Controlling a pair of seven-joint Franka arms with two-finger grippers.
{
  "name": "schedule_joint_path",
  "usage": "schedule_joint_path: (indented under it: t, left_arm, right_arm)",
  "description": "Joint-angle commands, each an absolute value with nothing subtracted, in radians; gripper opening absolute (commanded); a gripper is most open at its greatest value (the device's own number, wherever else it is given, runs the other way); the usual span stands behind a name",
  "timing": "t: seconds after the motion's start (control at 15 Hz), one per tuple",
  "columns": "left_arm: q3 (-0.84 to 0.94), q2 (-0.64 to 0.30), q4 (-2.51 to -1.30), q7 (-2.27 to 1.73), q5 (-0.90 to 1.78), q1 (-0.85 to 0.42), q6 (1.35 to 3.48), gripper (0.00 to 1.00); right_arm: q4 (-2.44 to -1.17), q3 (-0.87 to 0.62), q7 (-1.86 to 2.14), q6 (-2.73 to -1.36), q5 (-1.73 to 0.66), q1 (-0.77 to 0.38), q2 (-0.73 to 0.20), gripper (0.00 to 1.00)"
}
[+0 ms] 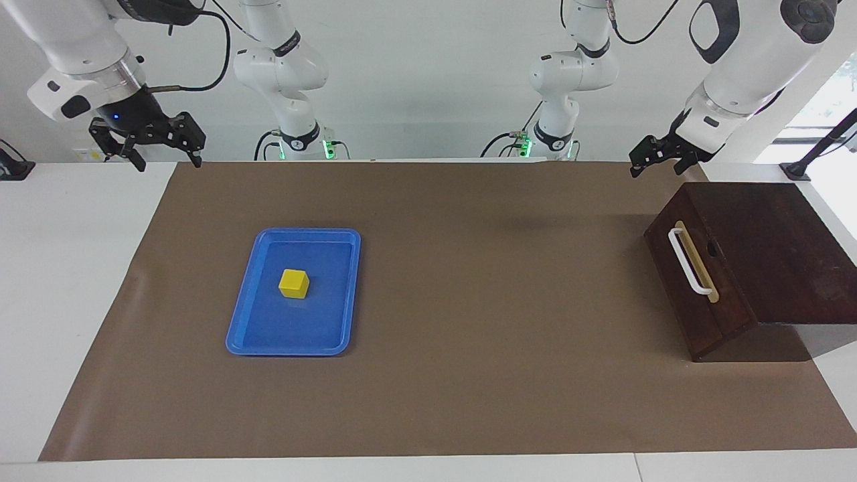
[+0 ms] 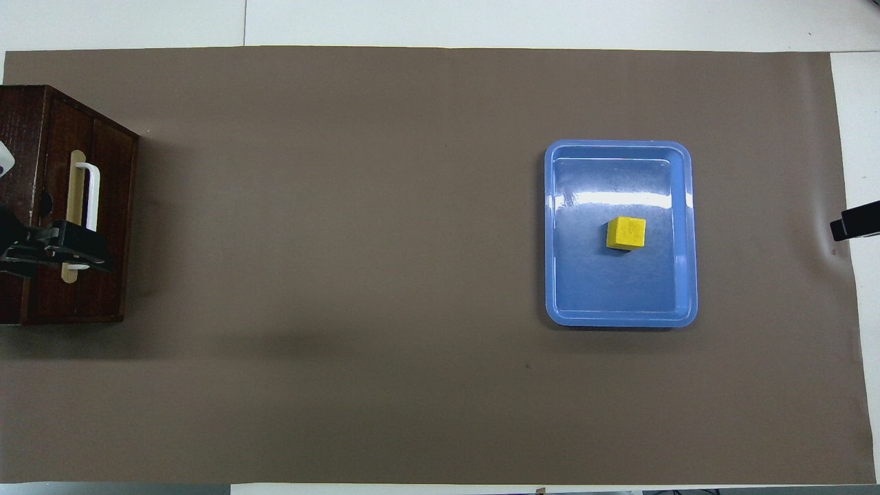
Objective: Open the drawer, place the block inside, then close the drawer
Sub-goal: 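Pull the white drawer handle outward with the left gripper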
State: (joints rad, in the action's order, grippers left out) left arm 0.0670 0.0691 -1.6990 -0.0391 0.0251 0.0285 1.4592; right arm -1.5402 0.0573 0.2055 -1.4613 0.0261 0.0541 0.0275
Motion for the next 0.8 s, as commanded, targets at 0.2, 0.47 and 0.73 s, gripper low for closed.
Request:
schedule_joint_path:
  t: [0.2,0.47,0.73]
  left_arm:
    - [0.063,0.083,-1.703,-0.038,0.012,0.023,1.465,1.00]
    - [0.063,0.089,-1.716,-0.044,0.012,0.024,1.502,1.00]
    - [0.072,0.113,-1.801,-0.034,-0.101,-0.021,1.624,1.00]
  right_arm:
    - [-1.531,0.057,0.227,-1.471,0.044,0.055,0.025,1.00]
    - [-1.531,0.057,0.226,-1.473,0.043,0.055,0.023,1.00]
    - [-1.545,0.057,0.219,-1.486,0.029,0.061,0.031,1.00]
